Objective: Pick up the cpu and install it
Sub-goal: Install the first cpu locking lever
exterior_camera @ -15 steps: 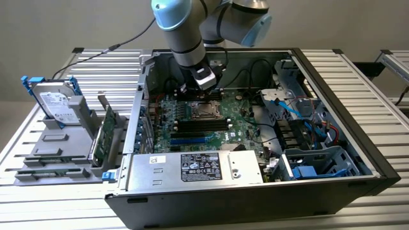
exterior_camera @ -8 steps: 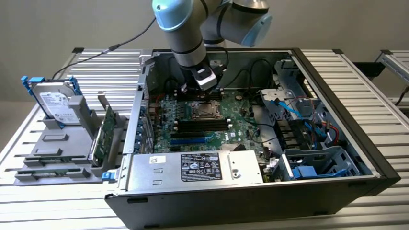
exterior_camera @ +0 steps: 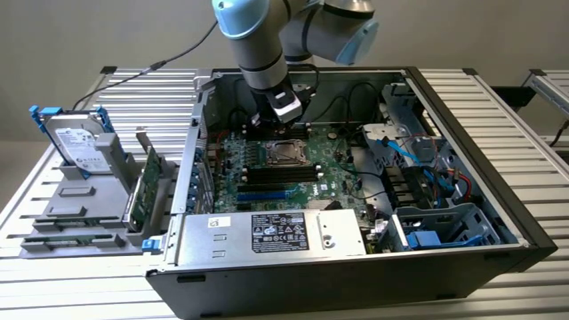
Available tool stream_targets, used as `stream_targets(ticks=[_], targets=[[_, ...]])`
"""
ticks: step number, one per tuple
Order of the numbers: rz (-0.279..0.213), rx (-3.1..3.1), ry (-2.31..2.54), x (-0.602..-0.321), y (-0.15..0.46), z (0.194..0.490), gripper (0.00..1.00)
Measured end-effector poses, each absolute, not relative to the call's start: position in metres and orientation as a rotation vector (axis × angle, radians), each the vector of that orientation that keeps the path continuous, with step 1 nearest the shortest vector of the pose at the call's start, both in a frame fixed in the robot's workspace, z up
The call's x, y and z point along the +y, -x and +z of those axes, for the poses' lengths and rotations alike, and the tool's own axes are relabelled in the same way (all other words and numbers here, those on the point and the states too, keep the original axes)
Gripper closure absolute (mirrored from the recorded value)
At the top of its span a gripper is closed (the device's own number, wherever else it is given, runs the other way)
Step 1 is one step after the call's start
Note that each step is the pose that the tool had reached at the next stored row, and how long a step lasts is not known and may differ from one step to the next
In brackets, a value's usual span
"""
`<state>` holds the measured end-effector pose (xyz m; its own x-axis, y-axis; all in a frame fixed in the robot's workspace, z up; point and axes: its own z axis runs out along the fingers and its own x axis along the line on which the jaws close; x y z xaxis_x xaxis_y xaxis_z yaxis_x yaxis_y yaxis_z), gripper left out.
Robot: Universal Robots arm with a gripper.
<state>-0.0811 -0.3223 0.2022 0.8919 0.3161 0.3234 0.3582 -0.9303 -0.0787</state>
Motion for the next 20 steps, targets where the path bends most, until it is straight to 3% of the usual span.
stream_targets(ticks=[20], targets=[[-0.455,-0.512,2.926,-0.362,0.085,0.240,0.89]])
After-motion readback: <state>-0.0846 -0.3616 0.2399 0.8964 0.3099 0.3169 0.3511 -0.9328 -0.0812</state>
